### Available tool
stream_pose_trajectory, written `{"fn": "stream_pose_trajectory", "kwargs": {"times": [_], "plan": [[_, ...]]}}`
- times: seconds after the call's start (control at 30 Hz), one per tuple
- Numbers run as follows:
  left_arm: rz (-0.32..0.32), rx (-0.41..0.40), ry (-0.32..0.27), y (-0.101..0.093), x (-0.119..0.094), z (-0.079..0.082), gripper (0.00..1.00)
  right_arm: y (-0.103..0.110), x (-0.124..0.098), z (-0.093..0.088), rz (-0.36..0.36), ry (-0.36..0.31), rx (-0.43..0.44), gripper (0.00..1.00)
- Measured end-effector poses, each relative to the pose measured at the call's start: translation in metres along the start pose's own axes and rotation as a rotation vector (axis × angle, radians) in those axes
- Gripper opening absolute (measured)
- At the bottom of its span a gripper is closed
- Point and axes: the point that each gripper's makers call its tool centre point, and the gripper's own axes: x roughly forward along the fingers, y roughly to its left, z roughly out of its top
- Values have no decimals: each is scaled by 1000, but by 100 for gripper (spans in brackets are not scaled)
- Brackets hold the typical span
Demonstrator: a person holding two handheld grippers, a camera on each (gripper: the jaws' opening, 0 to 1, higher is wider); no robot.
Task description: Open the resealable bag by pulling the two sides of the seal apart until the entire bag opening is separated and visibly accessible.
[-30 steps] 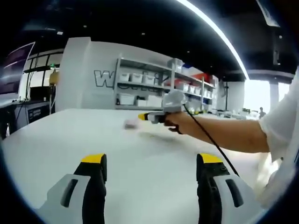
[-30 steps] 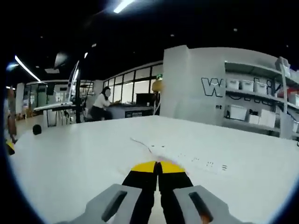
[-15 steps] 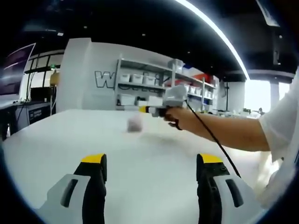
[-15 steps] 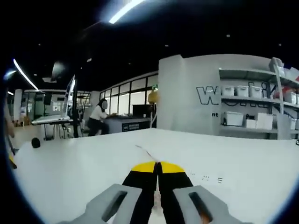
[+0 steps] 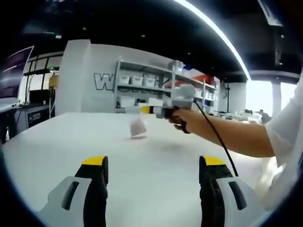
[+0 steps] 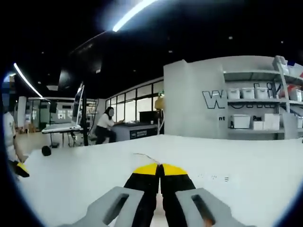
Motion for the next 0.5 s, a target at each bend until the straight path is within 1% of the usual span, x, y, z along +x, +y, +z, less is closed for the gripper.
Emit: {"fn": "stream_pose_trajectory", "kwargs": {"times": [0.13,0.2,0.33,0.5], "plan": [[0,0,-4,-1,-2,1,78,1,-4,-5,10,2,15,0],[-2,2,-4,-2,-2,1,78,7,-9,-4,14,1,20,0],[-8,6,-2,-5,-1,1,78,7,-18,-2,20,-10,30,0],[-19,8,-1,-10,0,0,78,6,-24,-1,20,-19,44,0]]}}
